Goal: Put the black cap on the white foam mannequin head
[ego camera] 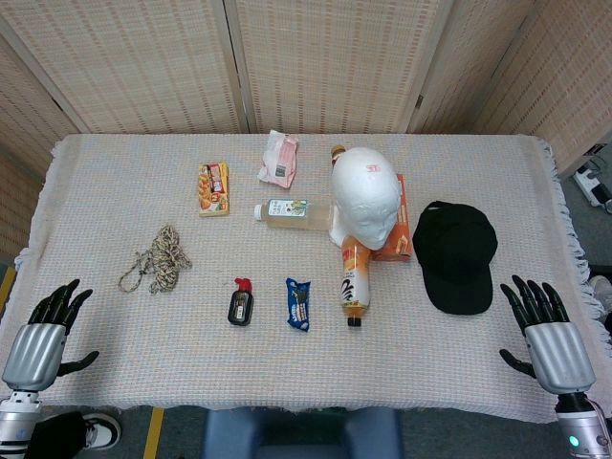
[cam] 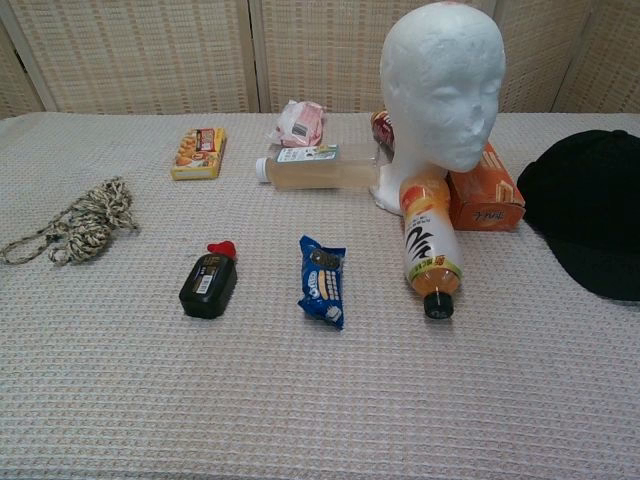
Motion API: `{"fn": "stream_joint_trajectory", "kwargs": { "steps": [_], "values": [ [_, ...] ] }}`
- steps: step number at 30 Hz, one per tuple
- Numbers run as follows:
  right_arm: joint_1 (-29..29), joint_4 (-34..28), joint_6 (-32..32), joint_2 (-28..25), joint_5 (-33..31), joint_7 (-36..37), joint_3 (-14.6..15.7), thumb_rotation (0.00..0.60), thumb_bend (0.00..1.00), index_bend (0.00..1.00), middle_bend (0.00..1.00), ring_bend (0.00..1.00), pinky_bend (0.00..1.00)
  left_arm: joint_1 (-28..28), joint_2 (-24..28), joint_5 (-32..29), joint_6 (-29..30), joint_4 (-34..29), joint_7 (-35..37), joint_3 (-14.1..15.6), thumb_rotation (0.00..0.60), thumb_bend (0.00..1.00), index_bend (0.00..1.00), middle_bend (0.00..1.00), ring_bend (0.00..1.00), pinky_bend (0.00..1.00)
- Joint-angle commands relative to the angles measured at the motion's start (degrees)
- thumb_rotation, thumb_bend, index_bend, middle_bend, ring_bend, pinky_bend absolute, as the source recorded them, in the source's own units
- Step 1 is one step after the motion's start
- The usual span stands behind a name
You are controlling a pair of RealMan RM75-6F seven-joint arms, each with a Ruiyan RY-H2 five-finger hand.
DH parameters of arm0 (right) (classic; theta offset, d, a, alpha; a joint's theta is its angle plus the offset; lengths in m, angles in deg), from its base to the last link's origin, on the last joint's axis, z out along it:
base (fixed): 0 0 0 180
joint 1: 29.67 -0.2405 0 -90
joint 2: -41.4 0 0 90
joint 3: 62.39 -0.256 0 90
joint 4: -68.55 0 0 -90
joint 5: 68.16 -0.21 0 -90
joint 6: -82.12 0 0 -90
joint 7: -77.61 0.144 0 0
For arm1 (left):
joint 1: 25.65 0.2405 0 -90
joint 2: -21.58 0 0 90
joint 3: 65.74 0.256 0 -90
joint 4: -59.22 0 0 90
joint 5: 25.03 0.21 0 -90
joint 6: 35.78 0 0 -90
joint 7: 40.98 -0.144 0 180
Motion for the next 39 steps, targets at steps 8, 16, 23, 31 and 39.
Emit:
{"fn": "stream_joint_trajectory", "kwargs": {
  "steps": [8, 16, 23, 31, 39],
  "values": [
    [-0.12, 1.67, 0.32, 2.42, -3.4, -1.78, -1.7, 0.6, 0.02, 0.0, 0.0, 0.0, 0.0, -0.11, -0.15, 0.52, 0.23, -0.1, 0.62, -0.01, 0.6, 0.11, 0.15, 0.0, 0.01, 0.17],
    [-1.7, 10.92, 1.25, 6.38, -4.75, -5.06, -3.25, 0.6, 0.02, 0.25, 0.97, 0.94, 1.0, -0.41, 0.18, 0.3, -0.57, 0.27, 2.13, 0.06, 0.6, 0.11, 0.15, 0.0, 0.01, 0.17],
    [-3.21, 24.39, 5.03, 13.55, -5.52, 5.42, -2.58, 0.6, 0.04, 0.55, 1.0, 1.0, 1.0, 0.45, 0.2, 0.78, 1.76, -0.23, 2.23, -0.23, 0.6, 0.1, 0.15, 0.0, 0.01, 0.18],
    [-2.08, 45.86, 0.98, 26.45, -5.27, 16.24, -2.98, 0.6, 0.05, 0.55, 1.0, 1.0, 1.0, 1.4, -1.2, 0.83, 4.81, 0.55, 2.51, -1.28, 0.6, 0.11, 0.17, 0.03, 0.04, 0.22],
    [-3.44, 64.69, -2.29, 37.55, -5.78, 26.21, -4.99, 0.6, 0.06, 0.49, 1.0, 1.0, 1.0, 1.36, -1.74, 1.15, 4.93, 1.05, 2.44, -1.32, 0.6, 0.11, 0.17, 0.03, 0.05, 0.23]
  ]
}}
